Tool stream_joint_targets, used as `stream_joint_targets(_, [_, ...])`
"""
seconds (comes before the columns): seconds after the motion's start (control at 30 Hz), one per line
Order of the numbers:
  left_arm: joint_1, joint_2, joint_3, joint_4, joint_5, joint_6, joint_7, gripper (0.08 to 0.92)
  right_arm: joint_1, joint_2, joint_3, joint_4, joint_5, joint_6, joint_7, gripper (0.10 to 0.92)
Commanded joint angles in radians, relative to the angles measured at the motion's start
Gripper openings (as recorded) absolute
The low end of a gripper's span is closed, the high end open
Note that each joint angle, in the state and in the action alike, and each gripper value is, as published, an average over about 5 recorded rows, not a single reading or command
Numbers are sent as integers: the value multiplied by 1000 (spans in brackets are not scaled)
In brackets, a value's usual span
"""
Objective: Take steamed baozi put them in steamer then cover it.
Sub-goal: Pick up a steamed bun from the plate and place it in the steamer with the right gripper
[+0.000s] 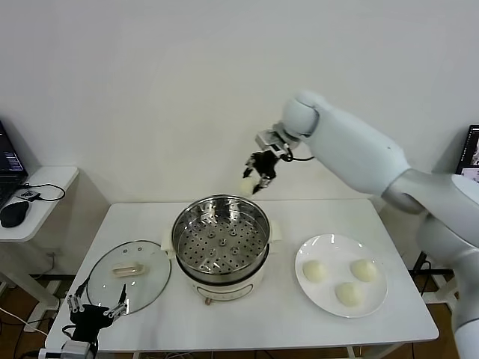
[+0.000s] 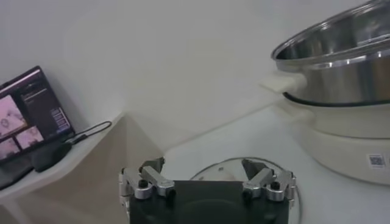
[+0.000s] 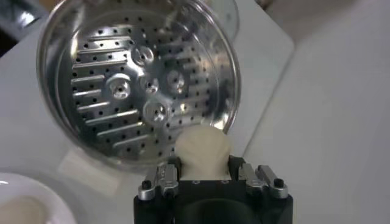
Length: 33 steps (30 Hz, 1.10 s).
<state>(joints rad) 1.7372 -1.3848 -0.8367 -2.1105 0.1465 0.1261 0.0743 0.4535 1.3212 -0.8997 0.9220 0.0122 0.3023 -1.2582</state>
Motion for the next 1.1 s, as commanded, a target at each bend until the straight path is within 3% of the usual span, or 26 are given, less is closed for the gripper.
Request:
stream_joint_targets(0.03, [12,-8,-2,-1,27,-7,-1,823,38,87,-133,-2,-135,309,113,500])
stream_joint_targets(0.33, [9,-15,-1,0,24,-5,5,823,9,115,-165,13,-330,410,163,501])
stream_joint_targets(1.1, [-17,-36,20,25,23,3,8,823,-85,170,-148,-56,-414,368,180,509])
